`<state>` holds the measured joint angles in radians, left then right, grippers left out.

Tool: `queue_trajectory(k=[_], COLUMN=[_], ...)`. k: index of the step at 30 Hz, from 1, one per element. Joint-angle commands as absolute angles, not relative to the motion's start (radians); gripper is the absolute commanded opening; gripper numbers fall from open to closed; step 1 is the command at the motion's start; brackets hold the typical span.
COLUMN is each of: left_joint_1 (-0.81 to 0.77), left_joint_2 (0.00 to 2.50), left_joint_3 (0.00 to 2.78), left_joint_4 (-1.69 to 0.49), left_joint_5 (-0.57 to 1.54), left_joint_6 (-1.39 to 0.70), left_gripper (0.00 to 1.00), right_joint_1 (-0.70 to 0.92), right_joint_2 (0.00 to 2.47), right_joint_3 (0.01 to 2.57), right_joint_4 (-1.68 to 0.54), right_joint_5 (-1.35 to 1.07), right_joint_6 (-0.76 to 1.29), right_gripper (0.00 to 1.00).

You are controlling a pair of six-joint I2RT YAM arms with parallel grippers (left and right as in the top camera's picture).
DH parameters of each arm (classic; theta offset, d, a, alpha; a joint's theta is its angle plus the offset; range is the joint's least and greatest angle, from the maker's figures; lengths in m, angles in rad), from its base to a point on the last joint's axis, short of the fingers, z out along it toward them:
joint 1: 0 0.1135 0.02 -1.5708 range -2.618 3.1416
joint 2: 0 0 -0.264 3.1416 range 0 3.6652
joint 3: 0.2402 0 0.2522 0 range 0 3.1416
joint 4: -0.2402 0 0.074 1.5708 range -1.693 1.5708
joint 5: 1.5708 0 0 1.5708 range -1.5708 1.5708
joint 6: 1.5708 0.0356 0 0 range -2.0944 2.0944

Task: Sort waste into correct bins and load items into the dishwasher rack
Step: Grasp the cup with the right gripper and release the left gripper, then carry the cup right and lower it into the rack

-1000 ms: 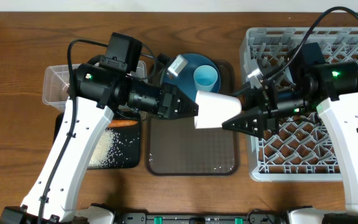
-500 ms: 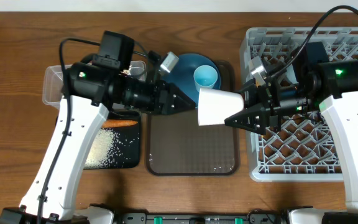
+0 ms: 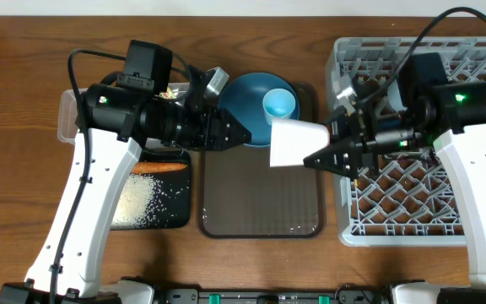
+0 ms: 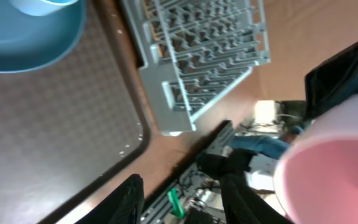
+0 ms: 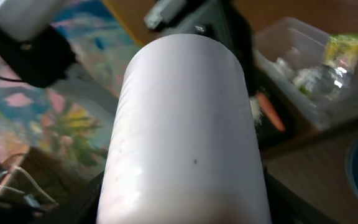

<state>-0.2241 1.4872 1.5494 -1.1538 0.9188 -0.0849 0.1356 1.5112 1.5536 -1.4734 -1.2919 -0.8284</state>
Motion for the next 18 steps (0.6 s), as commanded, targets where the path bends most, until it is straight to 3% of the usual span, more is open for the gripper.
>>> queue_trajectory(k=[1,6,10,15,16,18], left_joint_1=[-0.219,-0.219,-0.219,-0.219,-0.219,-0.219], left_joint_2=[1.485,1.485,1.485,1.485,1.485,1.485], left_joint_3=[1.554,1.554,1.554,1.554,1.554,1.554], left_joint_4=[-1.155,-1.155,-1.155,-1.166,-1.166,-1.166], left_joint_5=[0.837,0.81,0.81,0.81,0.81,0.81], left_joint_6=[-0.083,-0.083,-0.083,-0.083,-0.083,-0.083], left_gripper=[0.43,0.5,0.64,0.73,0.81,0.86], right_joint_1=[0.129,0.13,0.13,0.129,0.129,0.129], right_joint_2=[1.51,1.51,1.51,1.51,1.51,1.51], right_joint_3=[1.555,1.555,1.555,1.555,1.555,1.555], right_joint_4=[-1.404,-1.263,-1.24,-1.315,-1.33,-1.358], right_joint_5=[-1.149,-0.85,-0.575,-0.317,-0.29,-0.247], right_joint_6=[-0.577,-0.253,-0.1,-0.044,-0.036,-0.026], right_gripper=[0.3,0.29,0.29,0.28,0.28,0.28])
